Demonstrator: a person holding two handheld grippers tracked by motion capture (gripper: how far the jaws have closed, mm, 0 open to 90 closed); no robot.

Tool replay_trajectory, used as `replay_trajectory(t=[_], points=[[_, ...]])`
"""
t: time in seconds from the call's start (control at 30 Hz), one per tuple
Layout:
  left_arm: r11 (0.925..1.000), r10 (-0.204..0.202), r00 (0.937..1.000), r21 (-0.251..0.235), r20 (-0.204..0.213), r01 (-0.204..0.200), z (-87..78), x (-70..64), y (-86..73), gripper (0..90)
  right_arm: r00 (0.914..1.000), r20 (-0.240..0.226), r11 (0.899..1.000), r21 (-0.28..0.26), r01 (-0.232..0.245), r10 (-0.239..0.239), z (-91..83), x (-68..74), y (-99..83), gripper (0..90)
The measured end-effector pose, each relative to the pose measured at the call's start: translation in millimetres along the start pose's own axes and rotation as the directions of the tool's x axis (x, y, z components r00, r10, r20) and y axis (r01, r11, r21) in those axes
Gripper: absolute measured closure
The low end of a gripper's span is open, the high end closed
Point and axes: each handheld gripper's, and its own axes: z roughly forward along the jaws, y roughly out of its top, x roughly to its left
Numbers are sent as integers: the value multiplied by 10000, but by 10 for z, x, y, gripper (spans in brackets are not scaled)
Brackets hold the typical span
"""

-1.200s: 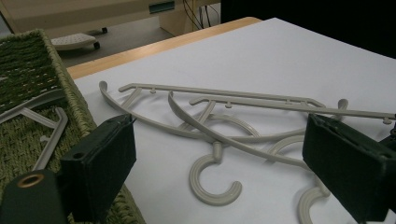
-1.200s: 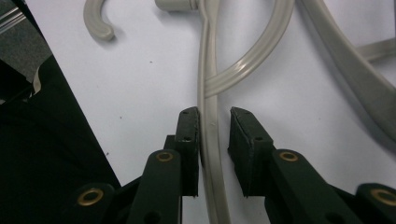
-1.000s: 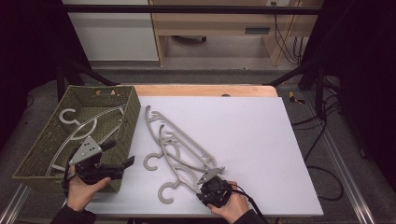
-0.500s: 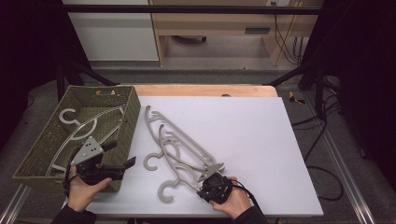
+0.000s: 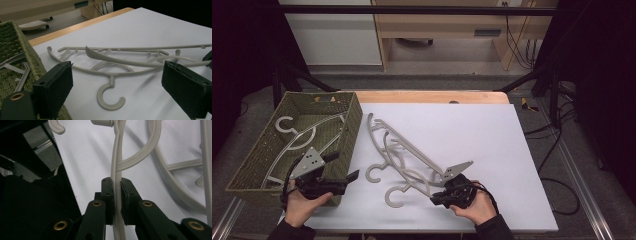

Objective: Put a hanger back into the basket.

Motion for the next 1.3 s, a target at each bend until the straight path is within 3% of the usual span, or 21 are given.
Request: replay_trajectory(t=[0.17,0.33,0.43,0.6,0.8,0.87,0.93,1.07,1.23,1.3], points=[[9991,382,9989,181,274,-387,44,-82,16,97,9986,-466,9993,-292,227,-241,-166,-25,6,823],[9923,1060,9919,568,702,-1101,138,-219,23,96,9966,-699,9985,-340,418,-441,-230,-27,7,822],[9816,1604,9826,890,936,-1687,208,-316,18,94,9946,-867,9980,-322,542,-568,-246,-25,13,822],[9566,2416,9616,1342,1304,-2585,324,-456,9,96,9914,-1086,9971,-286,699,-727,-248,-20,19,822],[9125,3468,9261,1748,1486,-3697,412,-564,-2,109,9858,-1421,9960,-147,885,-897,-238,-9,19,822],[9009,3705,9164,1816,1514,-3942,433,-590,-8,121,9850,-1482,9961,-100,879,-884,-237,0,19,822],[8814,4111,8992,1862,1502,-4341,449,-614,-12,134,9827,-1618,9958,-37,913,-907,-237,6,21,822],[8549,4537,8747,1941,1703,-4812,495,-648,-20,172,9784,-1815,9950,-33,1000,-989,-224,23,22,822],[8133,5111,8391,2109,1863,-5423,581,-692,-45,234,9742,-1986,9939,38,1102,-1072,-210,41,31,822],[7920,5366,8216,2212,1922,-5690,617,-703,-61,269,9732,-2041,9938,123,1109,-1061,-205,52,33,823]])
